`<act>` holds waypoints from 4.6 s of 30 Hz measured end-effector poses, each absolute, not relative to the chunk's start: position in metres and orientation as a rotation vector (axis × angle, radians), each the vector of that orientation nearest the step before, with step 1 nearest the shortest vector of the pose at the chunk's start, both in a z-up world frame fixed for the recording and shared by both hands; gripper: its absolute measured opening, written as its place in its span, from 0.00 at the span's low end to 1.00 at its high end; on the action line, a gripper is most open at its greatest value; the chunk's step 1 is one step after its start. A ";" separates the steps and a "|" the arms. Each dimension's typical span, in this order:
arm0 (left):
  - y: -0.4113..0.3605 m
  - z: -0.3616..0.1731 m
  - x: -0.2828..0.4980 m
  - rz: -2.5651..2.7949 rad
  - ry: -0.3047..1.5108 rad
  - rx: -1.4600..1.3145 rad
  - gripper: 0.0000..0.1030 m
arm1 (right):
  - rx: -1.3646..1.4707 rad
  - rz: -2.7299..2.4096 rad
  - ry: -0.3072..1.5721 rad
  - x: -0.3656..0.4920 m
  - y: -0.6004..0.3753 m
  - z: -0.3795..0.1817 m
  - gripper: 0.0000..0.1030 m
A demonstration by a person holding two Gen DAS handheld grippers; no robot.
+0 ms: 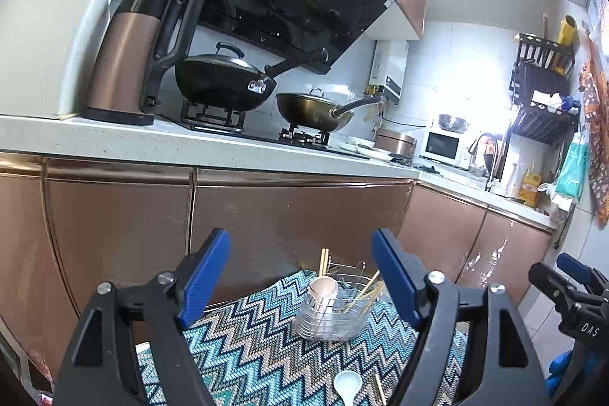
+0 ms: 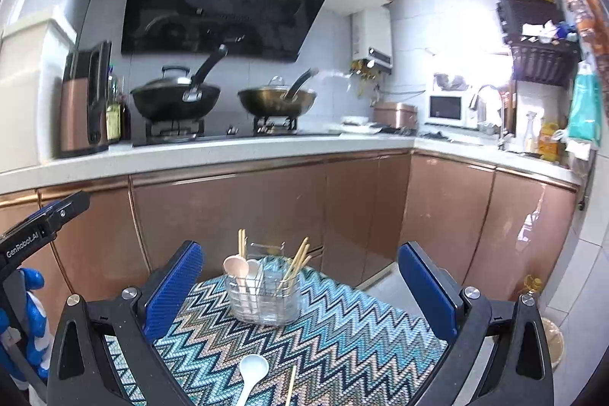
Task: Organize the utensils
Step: 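Raise both tools up and away from the wire rack, then lower the left tool to the last white spoon while the right tool lowers to a chopstick, then close the left tool on the spoon while the right tool closes on the chopstick, then lift the spoon in the left tool toward the rack while the right tool carries its chopstick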
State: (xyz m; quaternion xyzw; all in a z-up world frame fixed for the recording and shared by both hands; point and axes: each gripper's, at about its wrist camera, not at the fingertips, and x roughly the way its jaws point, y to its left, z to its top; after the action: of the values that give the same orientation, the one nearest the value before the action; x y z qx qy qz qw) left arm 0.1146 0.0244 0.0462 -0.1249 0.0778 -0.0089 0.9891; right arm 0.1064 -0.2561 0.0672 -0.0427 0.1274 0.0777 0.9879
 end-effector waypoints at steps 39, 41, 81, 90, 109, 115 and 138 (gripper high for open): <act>0.031 0.039 0.074 -0.093 0.192 -0.321 0.77 | -0.028 0.140 0.252 0.059 -0.272 0.064 1.00; 0.030 0.033 0.082 -0.098 0.218 -0.321 0.77 | -0.036 0.138 0.280 0.065 -0.272 0.058 1.00; -0.062 -0.203 0.320 -0.611 1.054 -0.330 0.52 | -0.026 0.391 1.196 0.272 -0.275 -0.169 0.26; -0.074 -0.220 0.337 -0.707 1.105 -0.305 0.32 | -0.056 0.415 1.289 0.293 -0.269 -0.186 0.20; -0.093 -0.244 0.355 -0.730 1.184 -0.222 0.07 | -0.159 0.385 1.423 0.327 -0.232 -0.218 0.11; -0.092 -0.239 0.348 -0.701 1.148 -0.220 0.06 | -0.095 0.386 1.401 0.320 -0.244 -0.216 0.06; -0.025 -0.112 0.243 -0.524 0.820 -0.243 0.05 | -0.045 0.451 1.000 0.211 -0.243 -0.078 0.05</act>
State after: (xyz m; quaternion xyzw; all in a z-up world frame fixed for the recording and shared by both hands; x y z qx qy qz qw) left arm 0.2426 -0.0255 -0.1123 -0.1165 0.3930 -0.2511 0.8769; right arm 0.2107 -0.2432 -0.0784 -0.0212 0.4752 0.2141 0.8532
